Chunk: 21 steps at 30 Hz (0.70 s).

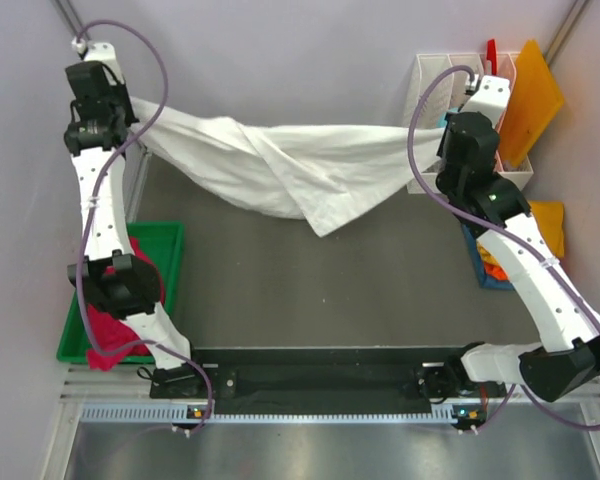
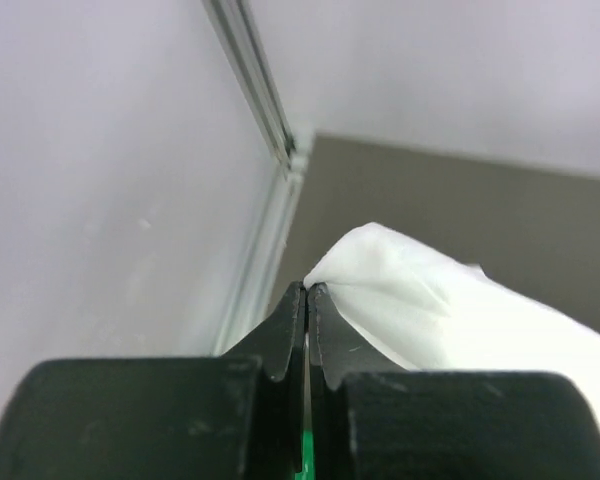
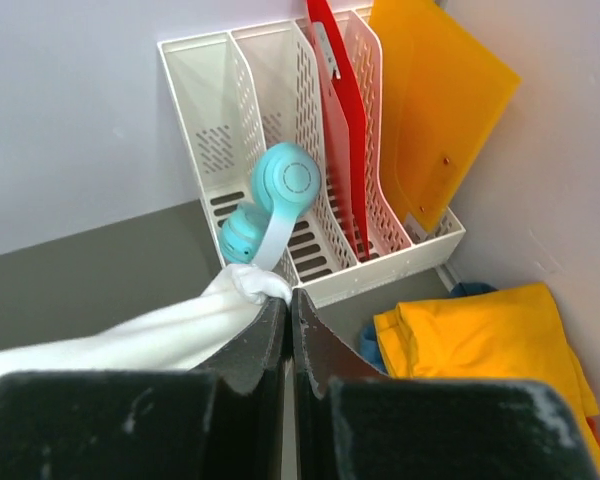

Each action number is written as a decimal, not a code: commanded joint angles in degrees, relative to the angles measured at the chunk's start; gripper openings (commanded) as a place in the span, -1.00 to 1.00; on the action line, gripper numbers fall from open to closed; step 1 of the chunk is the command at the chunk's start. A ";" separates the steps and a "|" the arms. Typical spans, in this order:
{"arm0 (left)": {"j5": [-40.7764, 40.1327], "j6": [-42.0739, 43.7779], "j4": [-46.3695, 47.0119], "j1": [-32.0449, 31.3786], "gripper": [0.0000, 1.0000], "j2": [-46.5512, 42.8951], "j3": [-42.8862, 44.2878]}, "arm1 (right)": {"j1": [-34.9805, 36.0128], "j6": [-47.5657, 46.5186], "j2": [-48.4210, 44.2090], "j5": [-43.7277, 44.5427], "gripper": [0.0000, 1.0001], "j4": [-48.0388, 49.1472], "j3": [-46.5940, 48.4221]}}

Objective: Fold and stack the t-shirts
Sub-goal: Flatten the tshirt out

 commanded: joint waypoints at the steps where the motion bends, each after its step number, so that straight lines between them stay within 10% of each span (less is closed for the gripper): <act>1: -1.05 -1.24 0.52 2.20 -1.00 2.35 4.79 | -1.09 -1.57 -0.88 0.30 -1.00 4.58 0.14; 17: 5.36 8.86 6.33 2.20 -0.98 -21.88 -44.68 | -1.17 12.67 -16.95 1.09 -1.00 -7.98 -24.21; 21: 9.40 12.03 2.90 2.12 -0.50 -26.64 -49.52 | -1.09 15.04 -21.17 1.36 -1.00 -11.94 -26.93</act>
